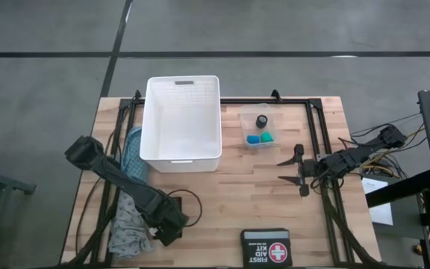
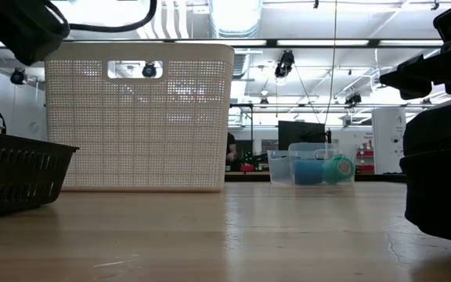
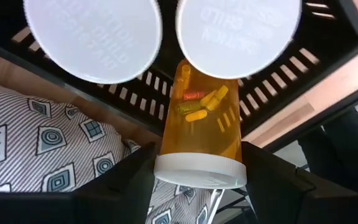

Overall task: Pick & place medical supplies in basket/bin
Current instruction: Put the orange pill bottle into the black bin, then put the light gray patient gown into the white bin

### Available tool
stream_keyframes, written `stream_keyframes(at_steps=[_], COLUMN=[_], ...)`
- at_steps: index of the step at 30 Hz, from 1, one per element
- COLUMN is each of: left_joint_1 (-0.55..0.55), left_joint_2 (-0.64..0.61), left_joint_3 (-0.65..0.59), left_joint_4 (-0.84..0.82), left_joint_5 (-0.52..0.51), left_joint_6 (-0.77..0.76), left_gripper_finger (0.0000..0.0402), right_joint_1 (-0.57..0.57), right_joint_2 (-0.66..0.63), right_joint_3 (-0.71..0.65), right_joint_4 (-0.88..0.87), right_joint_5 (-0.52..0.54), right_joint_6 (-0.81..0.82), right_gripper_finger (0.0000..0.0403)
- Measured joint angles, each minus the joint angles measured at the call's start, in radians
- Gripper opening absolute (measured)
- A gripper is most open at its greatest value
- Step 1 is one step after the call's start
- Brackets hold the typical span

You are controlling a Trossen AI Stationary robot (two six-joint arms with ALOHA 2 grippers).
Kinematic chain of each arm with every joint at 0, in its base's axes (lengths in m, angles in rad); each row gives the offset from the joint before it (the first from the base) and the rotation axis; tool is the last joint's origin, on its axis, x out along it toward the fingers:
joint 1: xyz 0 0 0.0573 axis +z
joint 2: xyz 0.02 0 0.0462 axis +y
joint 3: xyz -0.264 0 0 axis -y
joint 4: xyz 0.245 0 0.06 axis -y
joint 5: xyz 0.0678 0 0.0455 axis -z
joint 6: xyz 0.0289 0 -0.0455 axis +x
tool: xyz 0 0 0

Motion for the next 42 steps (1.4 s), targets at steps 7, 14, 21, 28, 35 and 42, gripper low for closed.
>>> stream_keyframes(at_steps=[7, 14, 21, 28, 35, 42], left_joint_1=[0.000, 0.000, 0.000, 0.000, 0.003, 0.004], left_joint_2=[0.005, 0.004, 0.001, 0.001, 0.000, 0.000], left_joint_3=[-0.036, -0.058, -0.057, -0.057, -0.057, -0.057], left_joint_4=[0.048, 0.079, 0.087, 0.111, 0.126, 0.129], left_joint_5=[0.022, 0.051, 0.051, 0.051, 0.051, 0.051], left_joint_6=[0.005, 0.007, 0.018, 0.018, 0.000, -0.012], left_gripper_finger=[0.0219, 0.0222, 0.0230, 0.0232, 0.0251, 0.0282], right_joint_1=[0.000, 0.000, 0.000, 0.000, 0.000, 0.000], right_joint_2=[0.000, 0.000, 0.000, 0.000, 0.000, 0.000], right_joint_3=[0.000, 0.000, 0.000, 0.000, 0.000, 0.000], right_joint_4=[0.000, 0.000, 0.000, 0.000, 0.000, 0.000], right_joint_5=[0.000, 0.000, 0.000, 0.000, 0.000, 0.000], right_joint_6=[0.000, 0.000, 0.000, 0.000, 0.000, 0.000], right_gripper_finger=[0.0206, 0.0206, 0.0206, 0.0206, 0.0206, 0.0206])
